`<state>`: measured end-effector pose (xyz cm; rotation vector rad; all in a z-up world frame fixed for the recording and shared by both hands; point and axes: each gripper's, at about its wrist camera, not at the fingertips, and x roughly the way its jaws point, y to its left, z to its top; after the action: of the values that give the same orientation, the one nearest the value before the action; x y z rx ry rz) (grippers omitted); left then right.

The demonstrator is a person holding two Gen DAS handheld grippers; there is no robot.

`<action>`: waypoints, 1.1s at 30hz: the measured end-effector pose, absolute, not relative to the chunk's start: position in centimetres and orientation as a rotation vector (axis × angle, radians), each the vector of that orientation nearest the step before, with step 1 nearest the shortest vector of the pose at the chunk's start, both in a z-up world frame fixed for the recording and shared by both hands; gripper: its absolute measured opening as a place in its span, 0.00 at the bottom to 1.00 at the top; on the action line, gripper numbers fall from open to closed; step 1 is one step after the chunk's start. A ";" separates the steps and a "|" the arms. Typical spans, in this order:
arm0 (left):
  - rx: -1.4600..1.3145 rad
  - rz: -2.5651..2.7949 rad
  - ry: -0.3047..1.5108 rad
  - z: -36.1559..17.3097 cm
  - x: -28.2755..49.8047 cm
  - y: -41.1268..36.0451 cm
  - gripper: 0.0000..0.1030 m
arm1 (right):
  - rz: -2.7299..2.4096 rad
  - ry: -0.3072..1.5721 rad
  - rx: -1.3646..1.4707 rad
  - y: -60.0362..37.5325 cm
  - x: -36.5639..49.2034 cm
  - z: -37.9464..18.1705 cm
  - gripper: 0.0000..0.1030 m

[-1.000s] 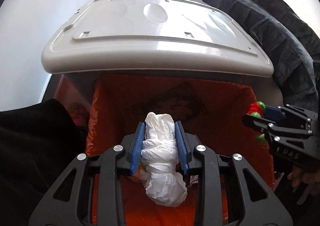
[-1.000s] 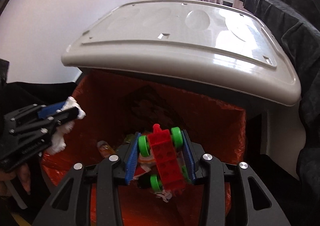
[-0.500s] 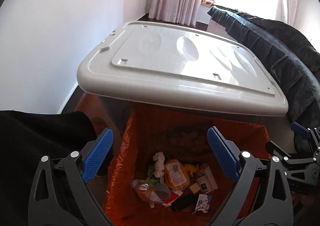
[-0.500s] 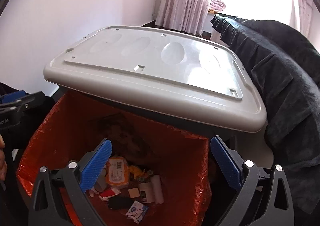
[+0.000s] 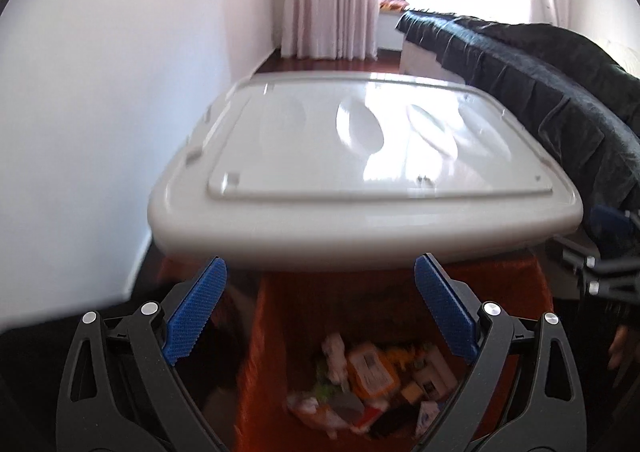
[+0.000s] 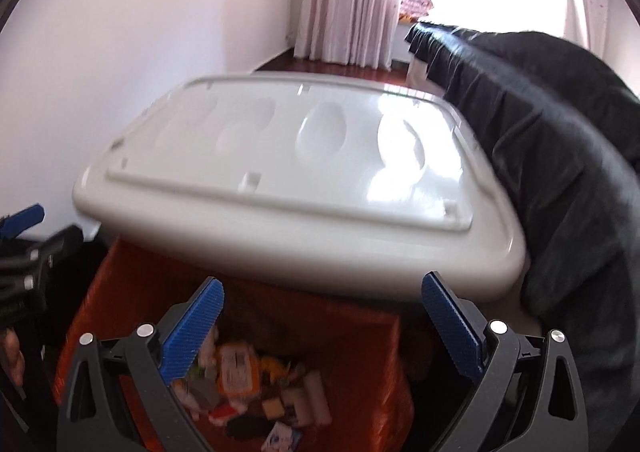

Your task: Collect trash

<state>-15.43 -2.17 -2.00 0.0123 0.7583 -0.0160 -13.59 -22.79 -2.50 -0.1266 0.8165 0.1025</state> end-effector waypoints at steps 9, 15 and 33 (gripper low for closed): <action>-0.060 -0.010 0.684 2.6 -7.6 -2.0 0.90 | 0.010 0.698 -0.087 -23.4 -5.1 3.1 0.95; -0.092 0.000 0.663 4.1 -2.5 -2.2 0.90 | -0.022 0.675 -0.068 -23.1 -0.5 4.4 0.95; -0.058 0.028 0.634 3.7 2.9 -2.8 0.90 | -0.070 0.624 -0.054 -23.1 1.8 3.2 0.95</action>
<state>2.91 -2.79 3.75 -0.0582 0.6339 0.0282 1.83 -23.12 3.24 -0.0542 0.6236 -0.0699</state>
